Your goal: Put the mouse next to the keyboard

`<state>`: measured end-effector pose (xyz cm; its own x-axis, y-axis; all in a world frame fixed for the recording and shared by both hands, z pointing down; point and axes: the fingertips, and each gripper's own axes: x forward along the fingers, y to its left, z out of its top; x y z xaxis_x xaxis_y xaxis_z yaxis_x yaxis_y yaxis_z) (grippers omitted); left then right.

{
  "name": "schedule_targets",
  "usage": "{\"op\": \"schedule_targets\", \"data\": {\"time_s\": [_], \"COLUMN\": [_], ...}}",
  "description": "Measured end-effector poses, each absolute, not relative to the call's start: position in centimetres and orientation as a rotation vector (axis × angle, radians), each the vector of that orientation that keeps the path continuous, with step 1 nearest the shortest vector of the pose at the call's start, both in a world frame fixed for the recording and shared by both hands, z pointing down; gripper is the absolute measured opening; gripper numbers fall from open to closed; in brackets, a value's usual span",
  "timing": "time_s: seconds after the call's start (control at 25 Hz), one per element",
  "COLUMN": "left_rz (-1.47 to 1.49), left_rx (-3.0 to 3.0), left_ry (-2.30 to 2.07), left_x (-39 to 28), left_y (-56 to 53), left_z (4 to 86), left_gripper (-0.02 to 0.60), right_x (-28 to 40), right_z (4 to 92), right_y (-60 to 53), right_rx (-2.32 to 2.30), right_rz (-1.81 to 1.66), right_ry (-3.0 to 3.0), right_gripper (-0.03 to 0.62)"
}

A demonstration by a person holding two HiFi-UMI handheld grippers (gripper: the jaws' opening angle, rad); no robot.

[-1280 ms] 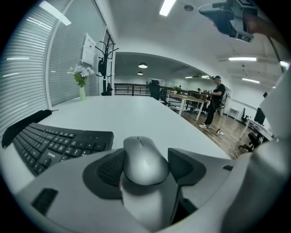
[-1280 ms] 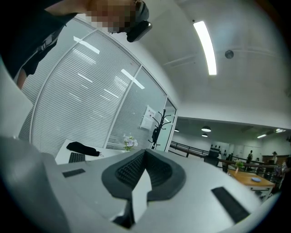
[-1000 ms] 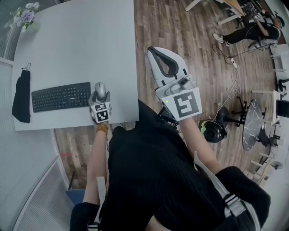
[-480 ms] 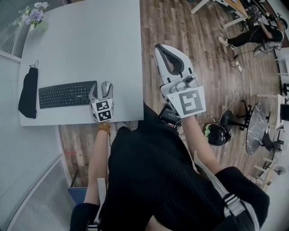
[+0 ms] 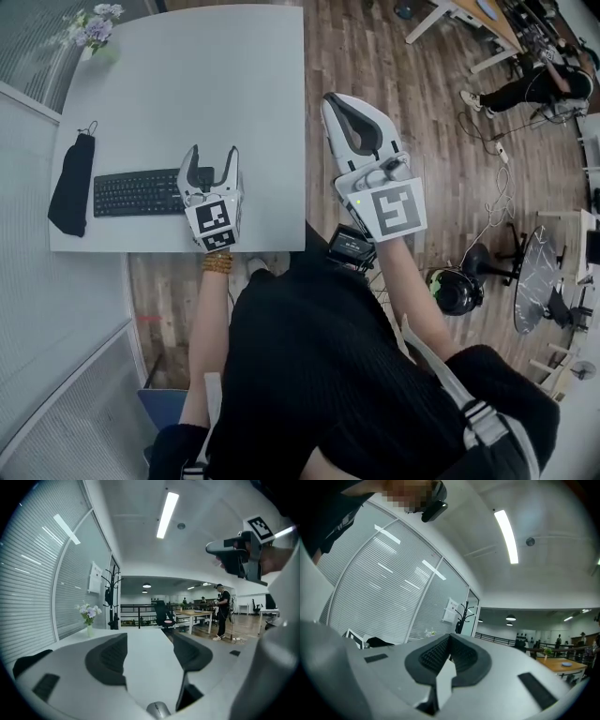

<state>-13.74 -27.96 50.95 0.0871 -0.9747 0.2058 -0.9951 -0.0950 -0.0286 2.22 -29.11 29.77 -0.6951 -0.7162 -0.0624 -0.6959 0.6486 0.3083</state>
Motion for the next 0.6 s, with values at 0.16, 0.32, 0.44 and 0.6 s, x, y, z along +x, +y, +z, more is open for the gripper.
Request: {"op": "schedule_targets", "data": {"time_s": [0.16, 0.32, 0.44, 0.6], "left_rz": [0.189, 0.139, 0.108, 0.077], "left_rx": [2.282, 2.337, 2.363, 2.405], "left_ry": [-2.085, -2.122, -2.141, -2.153], "left_x": [-14.1, -14.0, -13.7, -13.1], "left_y": [-27.4, -26.5, -25.8, -24.9], "left_z": [46.3, 42.3, 40.0, 37.5], "left_gripper": [0.31, 0.31, 0.31, 0.308], "right_x": [1.5, 1.5, 1.7, 1.8], "right_z": [29.3, 29.3, 29.3, 29.2], "right_y": [-28.3, -27.4, -26.7, -25.9], "right_rx": [1.185, 1.176, 1.177, 1.191], "right_rz": [-0.498, -0.499, -0.501, -0.508], "right_ry": [-2.811, -2.807, -2.812, -2.814], "right_gripper": [-0.002, -0.002, -0.002, -0.002]}}
